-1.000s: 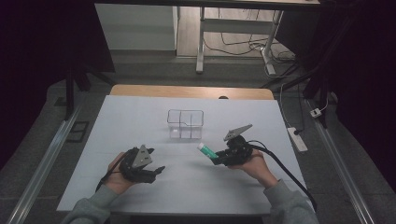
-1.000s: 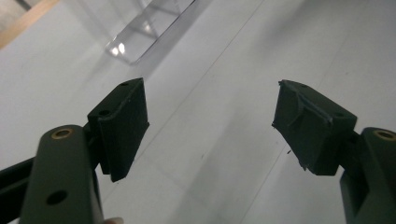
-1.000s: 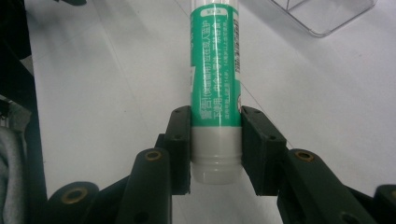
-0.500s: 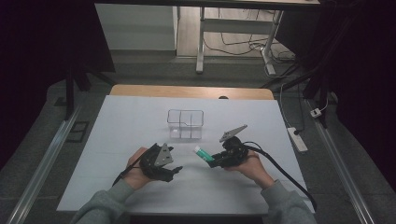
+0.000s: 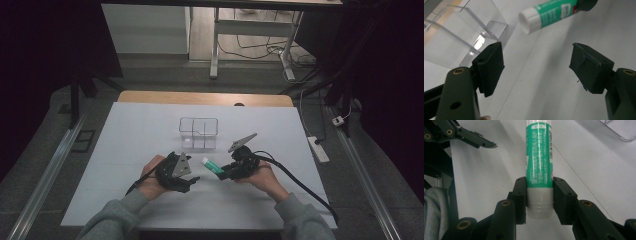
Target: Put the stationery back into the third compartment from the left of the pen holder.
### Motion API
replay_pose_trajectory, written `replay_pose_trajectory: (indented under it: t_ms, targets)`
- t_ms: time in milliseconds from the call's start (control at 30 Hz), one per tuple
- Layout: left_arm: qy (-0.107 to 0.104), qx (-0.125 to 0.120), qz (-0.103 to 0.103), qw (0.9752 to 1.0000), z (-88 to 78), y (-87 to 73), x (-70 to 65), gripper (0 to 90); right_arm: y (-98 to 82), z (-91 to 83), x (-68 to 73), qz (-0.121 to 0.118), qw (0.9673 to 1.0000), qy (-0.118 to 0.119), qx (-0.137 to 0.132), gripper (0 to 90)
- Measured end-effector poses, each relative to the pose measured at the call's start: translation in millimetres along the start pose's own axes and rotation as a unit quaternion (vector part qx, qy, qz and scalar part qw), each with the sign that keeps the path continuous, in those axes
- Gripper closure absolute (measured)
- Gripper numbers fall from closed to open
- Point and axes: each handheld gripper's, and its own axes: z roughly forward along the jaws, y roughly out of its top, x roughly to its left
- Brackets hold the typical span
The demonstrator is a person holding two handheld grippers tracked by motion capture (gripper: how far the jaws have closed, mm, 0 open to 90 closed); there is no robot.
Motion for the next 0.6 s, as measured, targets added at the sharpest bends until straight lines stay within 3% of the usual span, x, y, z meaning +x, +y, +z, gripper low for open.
replay_pose_trajectory:
  t_ms: [600]
  targets:
    - [-0.013, 0.001, 0.049, 0.9987, 17.9, 16.6, -3.1, 29.4, 7.2, 7.1, 1.7, -0.005, 0.9994, 0.025, 0.022, 64.8]
